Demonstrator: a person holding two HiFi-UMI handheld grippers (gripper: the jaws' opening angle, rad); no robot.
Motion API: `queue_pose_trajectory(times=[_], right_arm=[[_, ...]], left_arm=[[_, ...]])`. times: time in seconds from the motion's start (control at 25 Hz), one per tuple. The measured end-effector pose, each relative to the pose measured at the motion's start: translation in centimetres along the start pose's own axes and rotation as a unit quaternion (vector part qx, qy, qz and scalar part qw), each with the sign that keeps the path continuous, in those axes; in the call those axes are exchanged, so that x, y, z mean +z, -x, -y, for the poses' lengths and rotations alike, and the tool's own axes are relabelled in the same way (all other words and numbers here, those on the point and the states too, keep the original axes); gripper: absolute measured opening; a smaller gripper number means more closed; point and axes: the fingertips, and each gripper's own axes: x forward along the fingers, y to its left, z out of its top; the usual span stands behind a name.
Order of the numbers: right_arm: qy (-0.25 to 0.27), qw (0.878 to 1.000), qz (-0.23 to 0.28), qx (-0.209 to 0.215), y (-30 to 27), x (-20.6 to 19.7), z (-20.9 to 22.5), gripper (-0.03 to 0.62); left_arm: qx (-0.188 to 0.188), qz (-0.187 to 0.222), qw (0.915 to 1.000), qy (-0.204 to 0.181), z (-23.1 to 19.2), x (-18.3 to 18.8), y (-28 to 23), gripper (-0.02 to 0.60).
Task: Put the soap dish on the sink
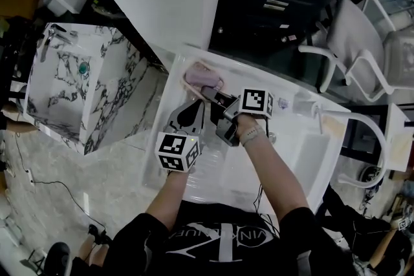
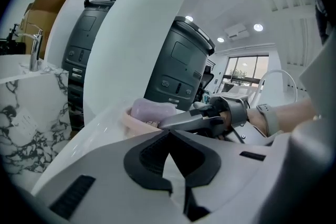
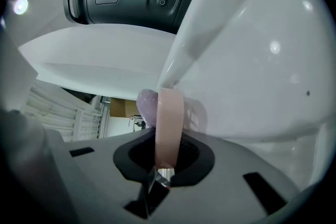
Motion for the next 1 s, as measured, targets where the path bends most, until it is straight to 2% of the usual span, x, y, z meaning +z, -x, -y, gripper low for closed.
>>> queue_pose_trajectory(times=[0.52,1.0], right_arm=[[-0.051,0.999,-0.001,-0.007,-0.7,-0.4,0.4,0.048],[-0.052,0.999,-0.010,0.008,-0.7,-0.6,0.3,0.048]], left_arm=[[-0.024,-0.034,0.9991,0.005,0.8,-1.9,-0.5,0.014],[-0.041,-0.032,0.9984,0.023,0.8,-2.2,-0.8,0.014]])
